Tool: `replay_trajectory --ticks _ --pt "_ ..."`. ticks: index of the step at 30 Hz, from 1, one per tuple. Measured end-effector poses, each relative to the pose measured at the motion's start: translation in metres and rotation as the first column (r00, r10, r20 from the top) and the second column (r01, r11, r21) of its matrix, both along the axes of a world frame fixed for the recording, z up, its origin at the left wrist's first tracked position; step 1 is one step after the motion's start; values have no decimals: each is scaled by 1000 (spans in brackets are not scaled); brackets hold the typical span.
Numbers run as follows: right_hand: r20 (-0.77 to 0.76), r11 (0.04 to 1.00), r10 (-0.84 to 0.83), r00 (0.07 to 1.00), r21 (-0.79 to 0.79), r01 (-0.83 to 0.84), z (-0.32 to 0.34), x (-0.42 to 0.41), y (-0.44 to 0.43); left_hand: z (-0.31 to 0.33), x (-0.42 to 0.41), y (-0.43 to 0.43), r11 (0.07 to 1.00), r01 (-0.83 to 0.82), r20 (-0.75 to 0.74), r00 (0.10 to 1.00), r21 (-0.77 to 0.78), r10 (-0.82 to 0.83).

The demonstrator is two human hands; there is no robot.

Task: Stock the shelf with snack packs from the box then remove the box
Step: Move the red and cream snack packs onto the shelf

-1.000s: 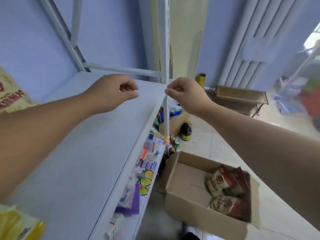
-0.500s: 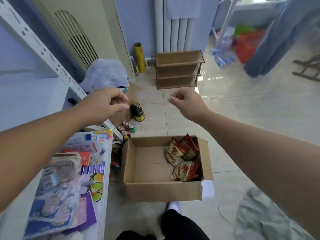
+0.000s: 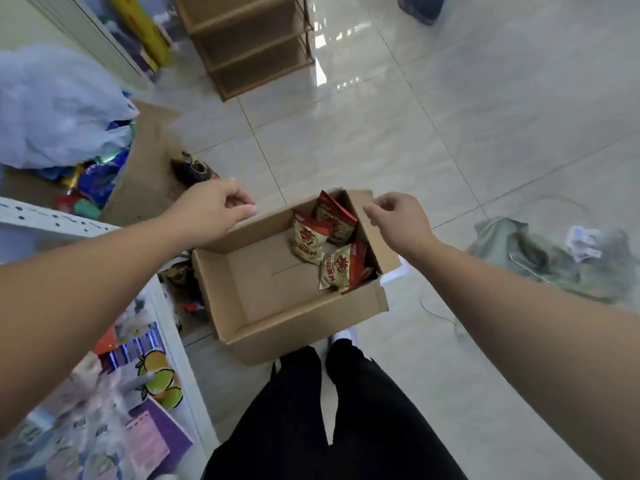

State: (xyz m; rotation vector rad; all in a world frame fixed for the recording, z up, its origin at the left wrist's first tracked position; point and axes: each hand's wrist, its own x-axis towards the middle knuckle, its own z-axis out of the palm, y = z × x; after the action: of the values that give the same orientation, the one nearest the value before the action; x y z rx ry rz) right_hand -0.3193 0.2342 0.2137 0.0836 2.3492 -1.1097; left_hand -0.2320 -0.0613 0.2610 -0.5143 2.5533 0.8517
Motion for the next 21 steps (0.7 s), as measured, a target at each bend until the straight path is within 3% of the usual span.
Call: replay_trajectory --ticks 7,21 --pt "140 983 -140 980 138 121 -77 20 30 -78 -26 15 994 98 63 993 37 -101" --pt "255 943 -129 958 331 39 -215 47 27 -227 -66 27 967 213 92 970 139 -227"
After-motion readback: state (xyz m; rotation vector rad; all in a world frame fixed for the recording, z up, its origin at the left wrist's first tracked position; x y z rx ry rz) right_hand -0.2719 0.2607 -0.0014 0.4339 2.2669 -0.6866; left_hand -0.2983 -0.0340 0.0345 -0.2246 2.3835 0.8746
